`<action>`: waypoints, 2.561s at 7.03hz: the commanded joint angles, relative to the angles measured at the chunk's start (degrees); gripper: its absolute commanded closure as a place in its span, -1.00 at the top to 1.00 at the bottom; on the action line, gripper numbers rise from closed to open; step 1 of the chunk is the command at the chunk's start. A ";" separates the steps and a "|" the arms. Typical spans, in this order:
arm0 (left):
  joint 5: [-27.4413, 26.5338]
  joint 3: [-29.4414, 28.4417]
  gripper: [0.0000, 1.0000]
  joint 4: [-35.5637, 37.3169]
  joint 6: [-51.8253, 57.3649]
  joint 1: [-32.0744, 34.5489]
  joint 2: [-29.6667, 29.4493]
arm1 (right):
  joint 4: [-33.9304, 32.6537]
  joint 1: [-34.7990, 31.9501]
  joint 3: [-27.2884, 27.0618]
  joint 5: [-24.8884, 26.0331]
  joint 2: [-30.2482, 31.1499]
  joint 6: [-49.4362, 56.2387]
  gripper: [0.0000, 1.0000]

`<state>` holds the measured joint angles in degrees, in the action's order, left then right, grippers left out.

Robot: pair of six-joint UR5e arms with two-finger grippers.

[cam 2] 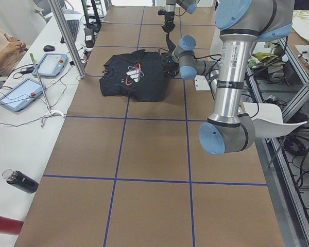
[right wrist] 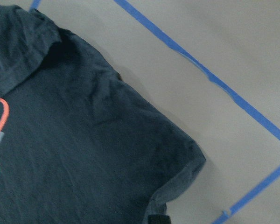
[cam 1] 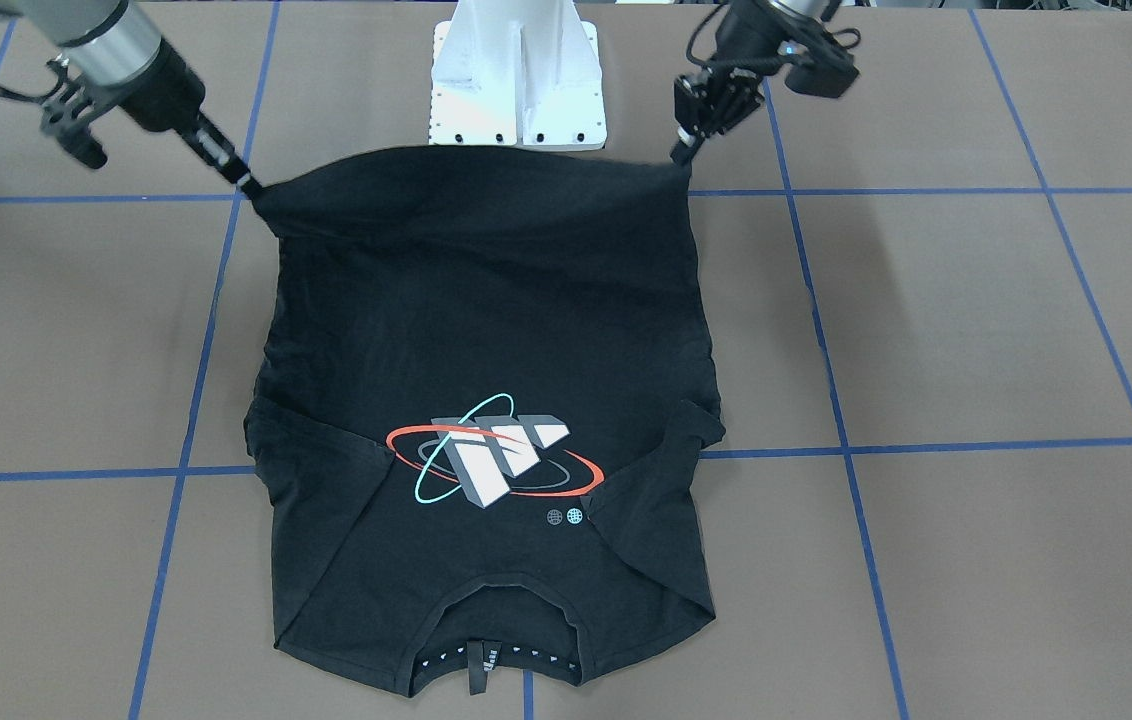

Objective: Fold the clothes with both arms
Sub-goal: 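Lift the hem with both grippers and carry it toward the collar, then lower the hem onto the collar and open both grippers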

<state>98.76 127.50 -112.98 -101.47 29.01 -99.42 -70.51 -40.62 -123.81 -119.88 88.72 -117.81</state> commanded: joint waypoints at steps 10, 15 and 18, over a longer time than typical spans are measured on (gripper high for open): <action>5.39 -43.52 -1.00 -14.07 18.94 21.53 -22.21 | -19.18 -18.19 42.99 0.85 -38.87 31.51 -1.00; 3.46 -55.68 -0.28 -24.20 18.94 21.44 -25.21 | -7.03 -14.14 51.37 5.80 -39.06 31.42 -0.43; 3.19 -55.78 0.16 -24.75 18.94 21.70 -25.56 | -5.78 -14.14 51.92 6.15 -41.09 30.89 0.32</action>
<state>102.03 71.84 -137.48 -82.53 50.55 -124.89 -76.68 -54.67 -72.05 -113.93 48.10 -86.67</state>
